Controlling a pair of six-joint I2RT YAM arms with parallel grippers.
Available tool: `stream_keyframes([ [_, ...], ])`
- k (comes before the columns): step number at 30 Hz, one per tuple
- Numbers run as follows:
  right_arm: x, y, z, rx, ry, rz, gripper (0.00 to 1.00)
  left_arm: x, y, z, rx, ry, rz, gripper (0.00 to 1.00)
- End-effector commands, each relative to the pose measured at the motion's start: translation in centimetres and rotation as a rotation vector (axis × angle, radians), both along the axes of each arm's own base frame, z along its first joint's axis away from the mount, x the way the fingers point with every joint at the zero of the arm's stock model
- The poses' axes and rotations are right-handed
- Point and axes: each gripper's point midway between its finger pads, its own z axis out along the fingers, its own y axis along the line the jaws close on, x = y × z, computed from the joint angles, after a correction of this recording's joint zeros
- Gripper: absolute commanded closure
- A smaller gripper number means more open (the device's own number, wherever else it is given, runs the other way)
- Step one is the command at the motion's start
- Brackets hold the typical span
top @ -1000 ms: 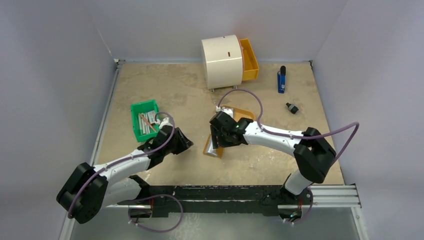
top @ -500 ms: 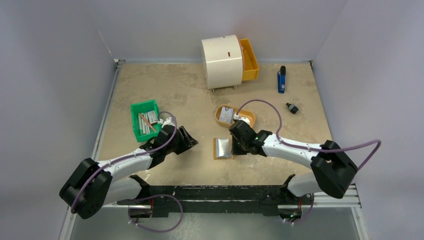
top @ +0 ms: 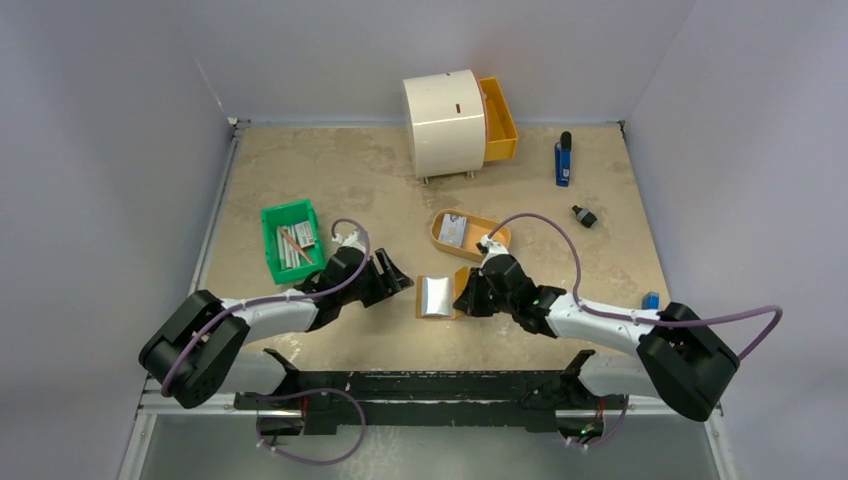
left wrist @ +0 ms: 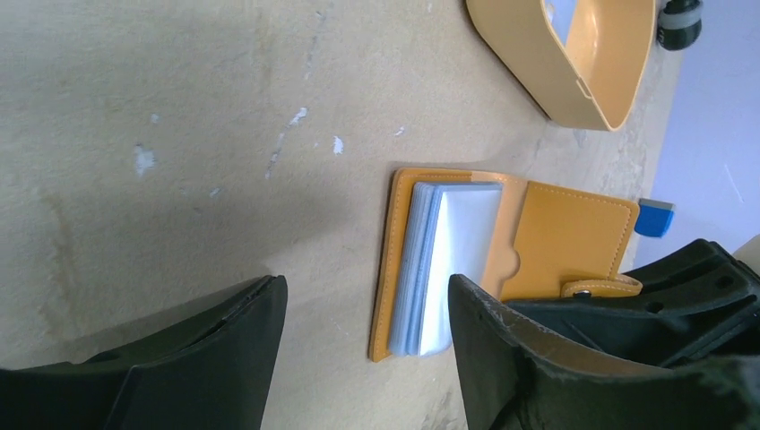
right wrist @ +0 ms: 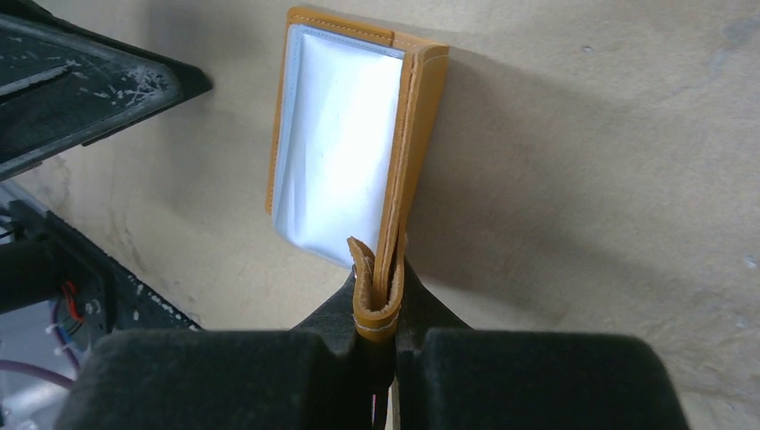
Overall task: Put the credit cards into the card holder
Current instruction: Open the card holder at the center of the board.
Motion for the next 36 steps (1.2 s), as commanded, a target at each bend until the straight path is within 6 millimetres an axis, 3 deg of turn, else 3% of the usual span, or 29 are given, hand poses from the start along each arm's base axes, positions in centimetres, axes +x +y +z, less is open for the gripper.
stream_keyframes([
  [1,1.0,2.8,2.2,0.128,-0.067,0.065,1.0,1.0,1.7,1.7,0.053,-0.071,0.078,0.35],
  [4,1.5,3.6,2.3,0.13,-0.085,0.098,1.0,0.9,2.9,3.0,0.08,-0.106,0.112,0.35],
  [8,2.2,4.7,2.2,0.128,-0.085,0.118,1.0,0.4,3.2,4.1,0.053,-0.133,0.11,0.33],
  [14,2.5,5.0,1.5,0.119,-0.063,0.109,1.0,-0.3,1.7,3.9,0.0,-0.12,0.061,0.29],
  [22,2.5,4.4,0.6,0.09,-0.031,0.074,1.0,-0.2,-0.4,5.1,0.006,-0.163,0.001,0.3],
  [36,2.6,4.2,0.5,0.075,-0.024,0.053,1.0,-0.9,-2.4,2.1,0.139,-0.137,-0.05,0.33],
])
